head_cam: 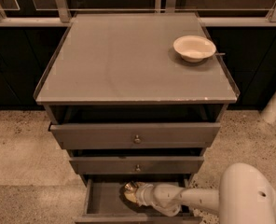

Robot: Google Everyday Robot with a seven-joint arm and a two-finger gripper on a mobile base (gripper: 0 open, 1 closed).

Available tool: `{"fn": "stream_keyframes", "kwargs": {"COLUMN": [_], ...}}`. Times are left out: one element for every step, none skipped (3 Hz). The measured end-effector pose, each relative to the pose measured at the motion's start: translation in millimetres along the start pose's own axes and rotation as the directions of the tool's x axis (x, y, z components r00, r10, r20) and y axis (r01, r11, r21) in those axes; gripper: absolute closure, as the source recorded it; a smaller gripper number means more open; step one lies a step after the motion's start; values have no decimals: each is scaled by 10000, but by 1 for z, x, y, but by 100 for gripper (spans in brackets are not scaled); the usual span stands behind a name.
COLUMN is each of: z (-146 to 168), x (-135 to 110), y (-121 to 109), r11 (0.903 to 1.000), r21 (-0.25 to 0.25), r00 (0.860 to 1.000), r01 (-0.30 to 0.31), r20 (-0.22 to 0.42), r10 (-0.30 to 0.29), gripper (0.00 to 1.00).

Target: Pick orange can from bottom drawer and place on counter

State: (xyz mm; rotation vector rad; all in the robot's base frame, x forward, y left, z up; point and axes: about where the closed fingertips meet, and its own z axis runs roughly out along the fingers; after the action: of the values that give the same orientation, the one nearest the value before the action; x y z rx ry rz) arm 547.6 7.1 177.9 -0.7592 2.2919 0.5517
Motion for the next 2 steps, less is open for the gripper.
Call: {"fn": "stream_keyframes", "kwargs": {"z": [-47,-96], "x": [-2,-5], "y": [-11,-20], "r11": [9997,9993], "r21": [-176,-249], "r00": [9999,9995], "r01": [-158,-285], "r20": [-35,158], "r10": [157,289], "gripper": [100,100]}}
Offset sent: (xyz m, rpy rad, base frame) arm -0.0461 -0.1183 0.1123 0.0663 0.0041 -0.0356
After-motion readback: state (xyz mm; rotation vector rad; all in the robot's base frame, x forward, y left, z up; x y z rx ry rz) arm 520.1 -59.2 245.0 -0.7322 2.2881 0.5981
